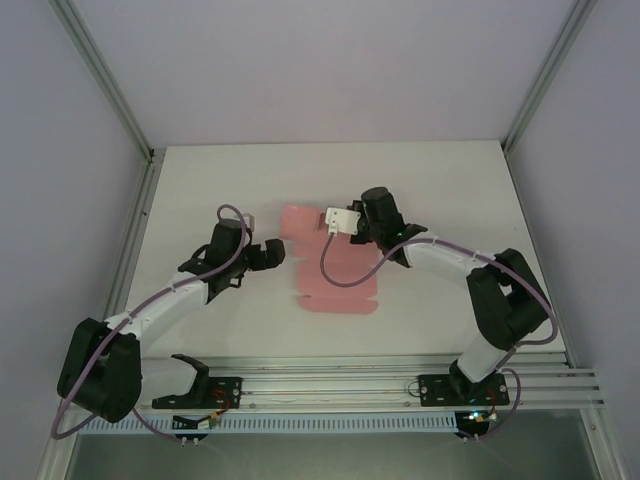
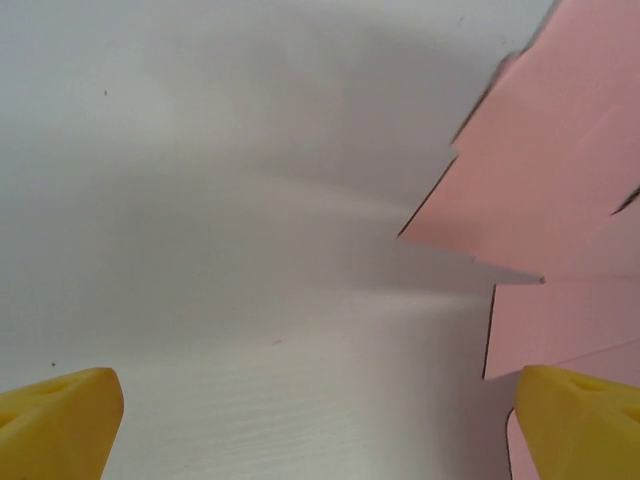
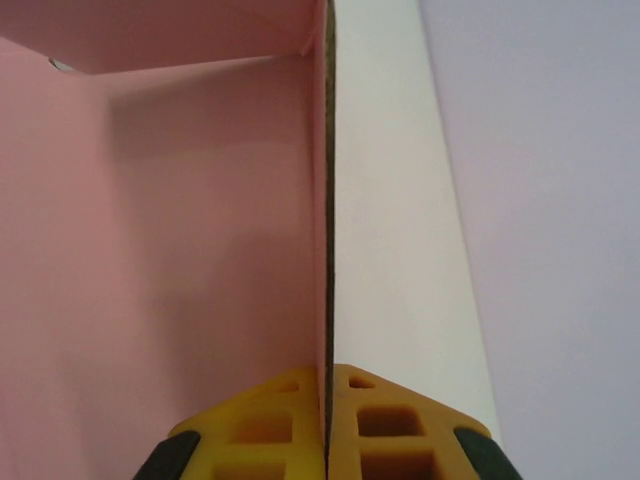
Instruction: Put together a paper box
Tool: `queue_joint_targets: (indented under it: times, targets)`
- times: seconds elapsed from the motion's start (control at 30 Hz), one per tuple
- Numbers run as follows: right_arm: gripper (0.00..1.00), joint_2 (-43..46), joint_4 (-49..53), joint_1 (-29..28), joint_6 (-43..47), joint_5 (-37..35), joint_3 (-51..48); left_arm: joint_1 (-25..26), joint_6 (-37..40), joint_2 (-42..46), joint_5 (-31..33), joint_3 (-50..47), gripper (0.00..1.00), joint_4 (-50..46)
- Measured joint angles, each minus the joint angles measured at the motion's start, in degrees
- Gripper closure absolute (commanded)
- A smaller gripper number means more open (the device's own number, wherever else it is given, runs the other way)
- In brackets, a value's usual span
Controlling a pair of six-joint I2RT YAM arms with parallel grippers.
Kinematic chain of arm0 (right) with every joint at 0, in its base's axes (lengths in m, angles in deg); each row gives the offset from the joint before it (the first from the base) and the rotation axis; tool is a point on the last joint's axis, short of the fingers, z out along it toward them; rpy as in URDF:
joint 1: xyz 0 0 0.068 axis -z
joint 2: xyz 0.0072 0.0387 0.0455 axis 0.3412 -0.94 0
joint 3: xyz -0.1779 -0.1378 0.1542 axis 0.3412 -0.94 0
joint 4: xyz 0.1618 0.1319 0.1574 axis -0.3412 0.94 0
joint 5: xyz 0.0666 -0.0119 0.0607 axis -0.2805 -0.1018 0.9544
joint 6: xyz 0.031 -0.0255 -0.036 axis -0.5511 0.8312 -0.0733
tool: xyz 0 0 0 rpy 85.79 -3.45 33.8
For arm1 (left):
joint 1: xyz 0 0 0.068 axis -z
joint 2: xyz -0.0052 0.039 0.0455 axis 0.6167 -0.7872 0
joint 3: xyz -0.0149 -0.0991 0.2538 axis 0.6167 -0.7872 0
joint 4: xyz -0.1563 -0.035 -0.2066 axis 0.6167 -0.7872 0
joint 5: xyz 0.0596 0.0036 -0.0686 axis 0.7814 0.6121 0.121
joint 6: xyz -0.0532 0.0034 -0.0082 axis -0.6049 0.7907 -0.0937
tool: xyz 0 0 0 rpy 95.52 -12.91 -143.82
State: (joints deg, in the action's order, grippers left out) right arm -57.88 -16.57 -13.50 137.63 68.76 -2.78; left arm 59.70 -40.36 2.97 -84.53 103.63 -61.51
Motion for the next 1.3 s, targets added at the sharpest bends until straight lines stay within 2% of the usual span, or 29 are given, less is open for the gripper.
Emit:
queue_joint_targets:
  times: [0.13,0.33,0.53,0.7,0.87,1.03,1.23,1.3]
  targets:
    - [1.0,2.36,-1.6,0.0,-0.92,0.98,0.0,-1.86,-2.12,-4.11,-1.81,-0.09,0.0,1.9]
    - [1.0,3.15,-0.79,0.0,-2.32,2.29,0.0,-2.05,-4.02,-10.03,-7.26,-0.13,0.0,6.71]
    - [1.0,3.82,1.66,0.0,-3.45,3.52,0.0,-2.08,-4.72,-11.45,-10.91,-0.09,0.0,12.02]
    - [1.0,4.09,1.92,0.0,-4.28,4.26,0.0,-2.05,-4.72,-12.22,-17.2,-0.2,0.0,18.45]
    - [1.0,4.42,2.58,0.0,-5.18,5.84,0.0,-1.88,-5.14,-16.5,-20.7,0.09,0.05,23.54]
    - [1.0,5.33,4.87,0.15,-5.88,6.43,-0.02,-0.68,-5.14,-21.44,-19.56,3.06,0.13,23.67]
    - [1.0,5.99,5.44,0.42,-6.34,6.05,-0.79,3.78,-4.44,-23.21,-11.61,5.68,0.2,23.15]
    - [1.0,5.97,5.29,0.39,-6.19,5.29,-1.75,5.7,-4.24,-23.21,-8.28,5.86,0.19,22.21]
